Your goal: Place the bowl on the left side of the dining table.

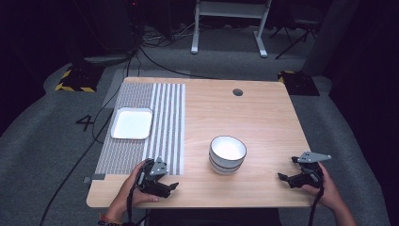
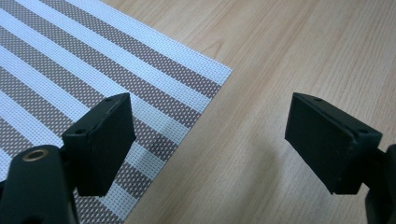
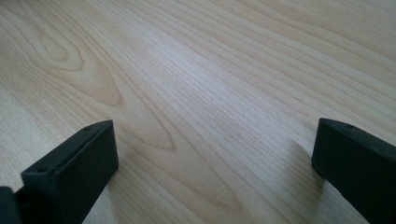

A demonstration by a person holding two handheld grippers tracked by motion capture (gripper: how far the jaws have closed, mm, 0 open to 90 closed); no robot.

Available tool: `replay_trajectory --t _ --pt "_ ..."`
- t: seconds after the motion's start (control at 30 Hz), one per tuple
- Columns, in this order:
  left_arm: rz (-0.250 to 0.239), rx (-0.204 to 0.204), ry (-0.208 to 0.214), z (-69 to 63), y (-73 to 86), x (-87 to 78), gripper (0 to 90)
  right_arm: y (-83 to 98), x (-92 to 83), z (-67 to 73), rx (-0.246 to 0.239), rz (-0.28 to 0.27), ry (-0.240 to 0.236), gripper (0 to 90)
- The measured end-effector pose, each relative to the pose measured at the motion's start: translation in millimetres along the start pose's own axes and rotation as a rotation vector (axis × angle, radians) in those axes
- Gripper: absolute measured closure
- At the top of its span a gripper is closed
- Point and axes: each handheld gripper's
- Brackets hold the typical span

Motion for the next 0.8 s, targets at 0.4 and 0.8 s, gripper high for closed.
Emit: replay_trajectory --t 0.4,0.8 --pt "-0.012 0.068 -0.018 -12.7 -15.7 -10.7 16.3 -1.2 0.9 0.2 0.016 0.003 0.009 0.5" --pt "-0.015 0.138 -0.03 -23.2 -32.0 -15.2 16.6 -1.0 0.5 1.3 0.022 0.007 0.02 0.5"
Point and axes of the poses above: each handheld gripper's, and its own axes: x roughly forward along the jaws, y roughly out of its underside, z roughly to its left, and after that the axes turned 15 degrees about -x, right-handed
